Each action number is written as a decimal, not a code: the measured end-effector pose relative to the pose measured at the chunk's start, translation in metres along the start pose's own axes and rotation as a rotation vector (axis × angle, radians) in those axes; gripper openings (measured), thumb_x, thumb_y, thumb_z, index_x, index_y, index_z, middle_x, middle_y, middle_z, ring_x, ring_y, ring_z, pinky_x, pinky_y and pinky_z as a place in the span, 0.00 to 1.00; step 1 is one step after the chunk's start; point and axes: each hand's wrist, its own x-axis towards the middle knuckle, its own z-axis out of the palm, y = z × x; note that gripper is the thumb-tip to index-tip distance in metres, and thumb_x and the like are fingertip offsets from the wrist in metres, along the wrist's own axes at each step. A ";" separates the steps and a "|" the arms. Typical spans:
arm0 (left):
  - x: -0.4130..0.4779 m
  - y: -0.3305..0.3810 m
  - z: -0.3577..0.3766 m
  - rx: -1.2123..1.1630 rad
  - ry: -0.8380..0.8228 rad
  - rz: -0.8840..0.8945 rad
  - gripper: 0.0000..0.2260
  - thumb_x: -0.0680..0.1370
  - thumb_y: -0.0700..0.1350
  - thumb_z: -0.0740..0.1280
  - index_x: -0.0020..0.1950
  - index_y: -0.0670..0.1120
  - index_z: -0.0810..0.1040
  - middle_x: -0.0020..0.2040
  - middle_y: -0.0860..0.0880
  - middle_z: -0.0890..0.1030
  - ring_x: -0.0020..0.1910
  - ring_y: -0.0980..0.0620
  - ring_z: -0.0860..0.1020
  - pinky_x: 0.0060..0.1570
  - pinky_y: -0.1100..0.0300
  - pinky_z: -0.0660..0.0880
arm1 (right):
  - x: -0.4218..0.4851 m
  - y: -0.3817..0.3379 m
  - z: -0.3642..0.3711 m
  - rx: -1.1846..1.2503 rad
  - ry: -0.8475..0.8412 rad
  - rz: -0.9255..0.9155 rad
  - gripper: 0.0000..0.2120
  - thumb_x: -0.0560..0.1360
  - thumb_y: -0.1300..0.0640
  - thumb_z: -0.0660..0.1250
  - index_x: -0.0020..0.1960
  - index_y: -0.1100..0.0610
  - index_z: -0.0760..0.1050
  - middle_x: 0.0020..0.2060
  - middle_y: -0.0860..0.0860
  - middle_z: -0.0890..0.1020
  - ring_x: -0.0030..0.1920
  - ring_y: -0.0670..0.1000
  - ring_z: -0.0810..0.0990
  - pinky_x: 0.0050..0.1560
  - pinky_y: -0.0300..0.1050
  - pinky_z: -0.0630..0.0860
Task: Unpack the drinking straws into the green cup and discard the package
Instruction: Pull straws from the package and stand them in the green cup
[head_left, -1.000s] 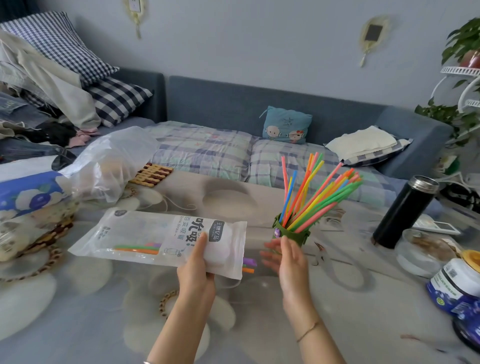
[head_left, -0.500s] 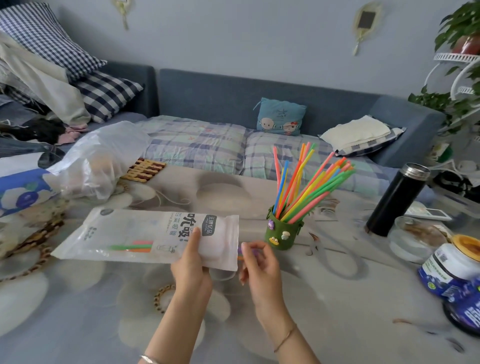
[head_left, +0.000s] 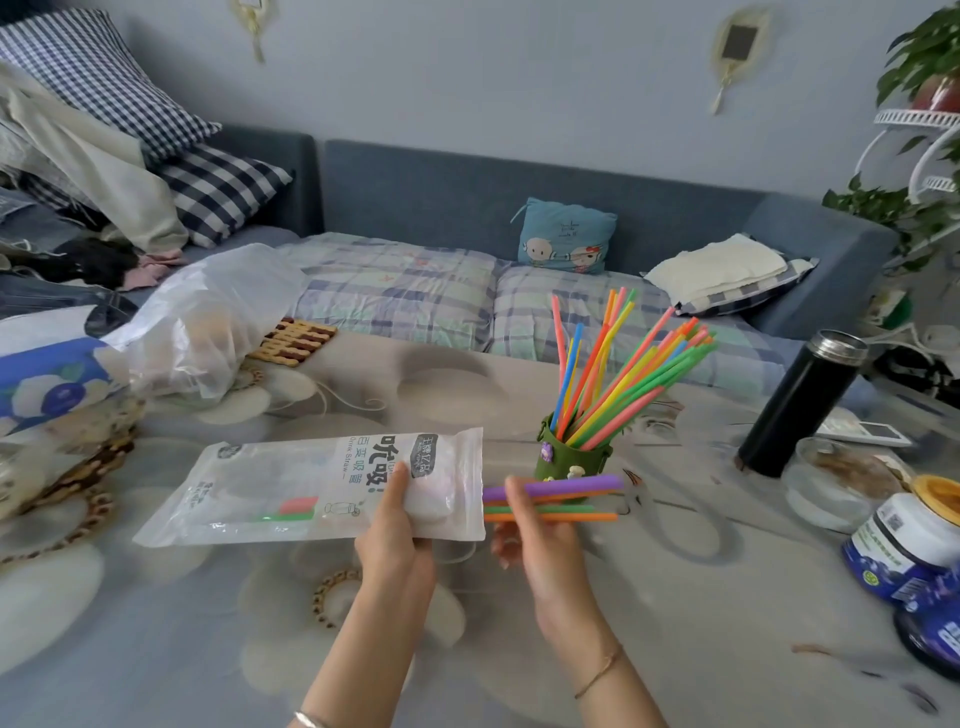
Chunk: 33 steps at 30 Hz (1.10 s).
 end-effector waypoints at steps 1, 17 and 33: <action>0.000 0.001 -0.001 -0.005 0.001 -0.001 0.16 0.75 0.39 0.71 0.63 0.43 0.74 0.60 0.46 0.80 0.44 0.54 0.80 0.48 0.55 0.77 | 0.003 -0.003 -0.004 0.018 0.053 -0.024 0.07 0.77 0.54 0.64 0.48 0.59 0.75 0.20 0.50 0.73 0.20 0.47 0.70 0.20 0.38 0.64; 0.000 0.000 0.000 0.049 -0.001 -0.058 0.16 0.75 0.39 0.71 0.62 0.41 0.74 0.55 0.46 0.82 0.45 0.50 0.80 0.33 0.57 0.79 | 0.013 -0.025 -0.022 0.018 0.073 -0.188 0.12 0.78 0.58 0.60 0.38 0.59 0.74 0.20 0.48 0.76 0.16 0.45 0.66 0.17 0.34 0.60; 0.012 0.001 -0.005 -0.050 -0.002 -0.019 0.24 0.75 0.38 0.71 0.70 0.41 0.71 0.65 0.45 0.79 0.45 0.54 0.80 0.50 0.55 0.76 | 0.055 -0.116 -0.073 -0.490 0.206 -0.764 0.17 0.79 0.48 0.55 0.34 0.48 0.73 0.21 0.47 0.72 0.23 0.46 0.71 0.26 0.43 0.67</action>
